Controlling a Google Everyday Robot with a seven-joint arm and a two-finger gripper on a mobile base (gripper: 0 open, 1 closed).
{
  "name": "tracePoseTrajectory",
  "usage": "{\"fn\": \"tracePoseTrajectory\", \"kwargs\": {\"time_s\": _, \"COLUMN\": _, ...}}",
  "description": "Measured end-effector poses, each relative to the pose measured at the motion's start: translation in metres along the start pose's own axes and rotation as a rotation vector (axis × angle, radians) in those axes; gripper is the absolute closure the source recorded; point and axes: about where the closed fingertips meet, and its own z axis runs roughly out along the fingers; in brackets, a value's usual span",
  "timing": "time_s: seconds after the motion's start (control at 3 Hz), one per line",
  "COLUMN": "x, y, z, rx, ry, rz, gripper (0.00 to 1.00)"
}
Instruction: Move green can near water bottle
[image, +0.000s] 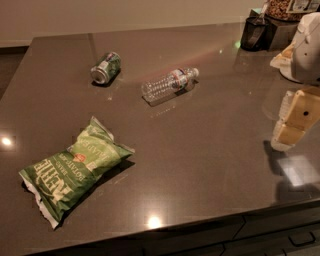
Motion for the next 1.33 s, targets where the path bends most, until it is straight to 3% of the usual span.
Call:
{"fn": "tracePoseTrajectory", "kwargs": {"time_s": 0.33, "x": 0.000, "y": 0.000, "z": 0.000, "rx": 0.000, "ry": 0.000, "rz": 0.000, "gripper": 0.00}}
{"fn": "tracePoseTrajectory", "kwargs": {"time_s": 0.67, "x": -0.021, "y": -0.014, "z": 0.005, "rx": -0.004, "ry": -0.023, "rz": -0.051, "gripper": 0.00}}
{"fn": "tracePoseTrajectory", "kwargs": {"time_s": 1.33, "x": -0.081, "y": -0.069, "z": 0.028, "rx": 0.006, "ry": -0.085, "rz": -0.190, "gripper": 0.00}}
